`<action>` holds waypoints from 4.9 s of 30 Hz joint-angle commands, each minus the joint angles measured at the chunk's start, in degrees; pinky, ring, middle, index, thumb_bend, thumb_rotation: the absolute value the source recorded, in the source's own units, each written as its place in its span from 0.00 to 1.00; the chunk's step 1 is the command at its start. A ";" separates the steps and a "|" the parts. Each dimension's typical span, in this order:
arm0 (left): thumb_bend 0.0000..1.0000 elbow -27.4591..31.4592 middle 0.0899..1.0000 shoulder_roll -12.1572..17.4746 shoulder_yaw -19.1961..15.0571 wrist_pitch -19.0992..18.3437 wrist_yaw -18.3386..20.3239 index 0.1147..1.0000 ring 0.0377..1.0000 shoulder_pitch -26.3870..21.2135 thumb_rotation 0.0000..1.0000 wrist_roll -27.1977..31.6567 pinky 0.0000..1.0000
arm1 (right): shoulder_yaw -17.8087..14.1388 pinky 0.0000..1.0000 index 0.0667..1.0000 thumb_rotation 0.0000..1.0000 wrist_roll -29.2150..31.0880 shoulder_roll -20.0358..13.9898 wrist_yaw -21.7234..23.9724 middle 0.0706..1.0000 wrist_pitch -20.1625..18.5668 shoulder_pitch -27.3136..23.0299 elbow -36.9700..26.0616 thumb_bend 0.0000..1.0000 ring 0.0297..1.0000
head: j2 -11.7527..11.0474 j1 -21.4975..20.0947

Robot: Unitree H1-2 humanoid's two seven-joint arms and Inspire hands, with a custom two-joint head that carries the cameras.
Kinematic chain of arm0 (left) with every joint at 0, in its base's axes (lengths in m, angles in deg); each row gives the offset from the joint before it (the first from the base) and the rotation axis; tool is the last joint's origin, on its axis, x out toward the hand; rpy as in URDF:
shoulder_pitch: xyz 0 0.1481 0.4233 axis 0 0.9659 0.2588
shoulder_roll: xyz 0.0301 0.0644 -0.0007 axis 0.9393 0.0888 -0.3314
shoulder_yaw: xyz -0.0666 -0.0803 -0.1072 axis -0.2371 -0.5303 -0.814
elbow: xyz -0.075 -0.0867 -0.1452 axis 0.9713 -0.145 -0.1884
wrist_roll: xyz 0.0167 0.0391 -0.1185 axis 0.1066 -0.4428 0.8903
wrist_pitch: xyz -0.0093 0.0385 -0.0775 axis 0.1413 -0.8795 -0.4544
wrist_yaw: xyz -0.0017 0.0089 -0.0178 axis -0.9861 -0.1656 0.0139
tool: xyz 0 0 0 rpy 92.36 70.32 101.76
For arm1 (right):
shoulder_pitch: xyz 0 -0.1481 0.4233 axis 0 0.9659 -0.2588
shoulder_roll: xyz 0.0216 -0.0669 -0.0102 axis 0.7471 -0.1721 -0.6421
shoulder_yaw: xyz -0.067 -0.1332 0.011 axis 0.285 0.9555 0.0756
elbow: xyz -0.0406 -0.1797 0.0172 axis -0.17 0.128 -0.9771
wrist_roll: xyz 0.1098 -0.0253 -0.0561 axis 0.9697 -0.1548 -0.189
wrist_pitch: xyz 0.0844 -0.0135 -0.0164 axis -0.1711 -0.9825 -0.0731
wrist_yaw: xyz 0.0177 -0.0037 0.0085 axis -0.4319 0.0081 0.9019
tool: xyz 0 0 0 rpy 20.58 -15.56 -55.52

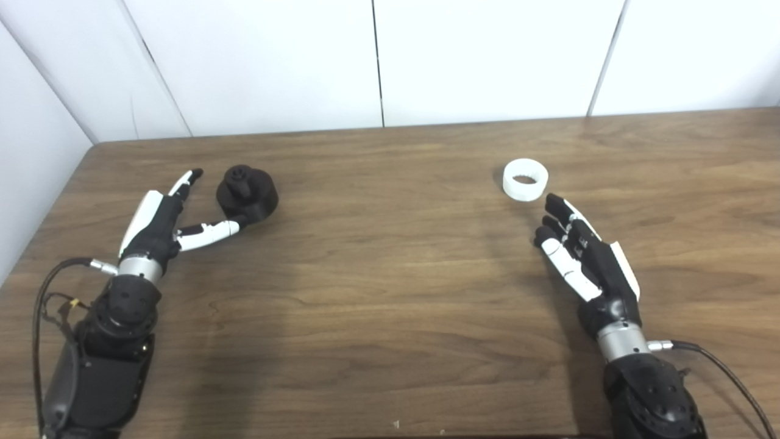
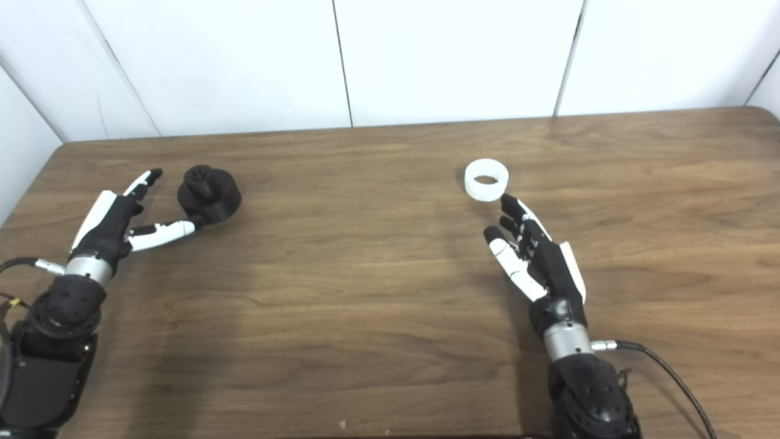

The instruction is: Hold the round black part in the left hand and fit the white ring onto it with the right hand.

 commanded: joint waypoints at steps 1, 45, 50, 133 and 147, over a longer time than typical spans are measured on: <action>0.96 -0.32 1.00 2.72 0.21 0.31 0.88 0.96 1.00 -3.71 0.37 -0.66 0.93 | 0.05 0.80 0.88 0.52 -0.35 -0.26 0.30 0.91 2.27 -0.38 -2.05 0.55 0.91 | 0.06 0.08; 1.00 -4.22 0.97 7.85 7.01 0.93 6.74 0.96 1.00 -10.76 0.35 -9.55 0.87 | -0.73 0.79 0.87 0.53 0.60 -0.75 1.71 0.90 4.89 1.32 -0.68 0.58 0.90 | -1.77 3.68; 1.00 -4.61 0.97 8.83 8.64 2.99 6.55 0.95 1.00 -10.90 0.36 -12.19 0.85 | -0.94 0.80 0.87 0.51 1.36 -0.42 2.16 0.90 5.57 1.42 0.00 0.59 0.90 | -2.74 4.77; 0.89 -13.88 0.85 3.94 12.86 12.70 1.08 0.72 0.90 -14.72 0.38 -17.81 0.79 | -2.00 0.79 0.87 0.54 0.60 -1.04 2.82 0.89 8.28 2.52 1.42 0.61 0.90 | -4.58 3.37; 0.88 -7.34 0.87 3.26 13.47 10.95 1.96 0.72 0.91 -10.66 0.37 -18.80 0.81 | -1.79 0.79 0.87 0.55 0.23 -1.22 2.92 0.89 8.09 2.49 1.29 0.60 0.89 | -4.49 3.48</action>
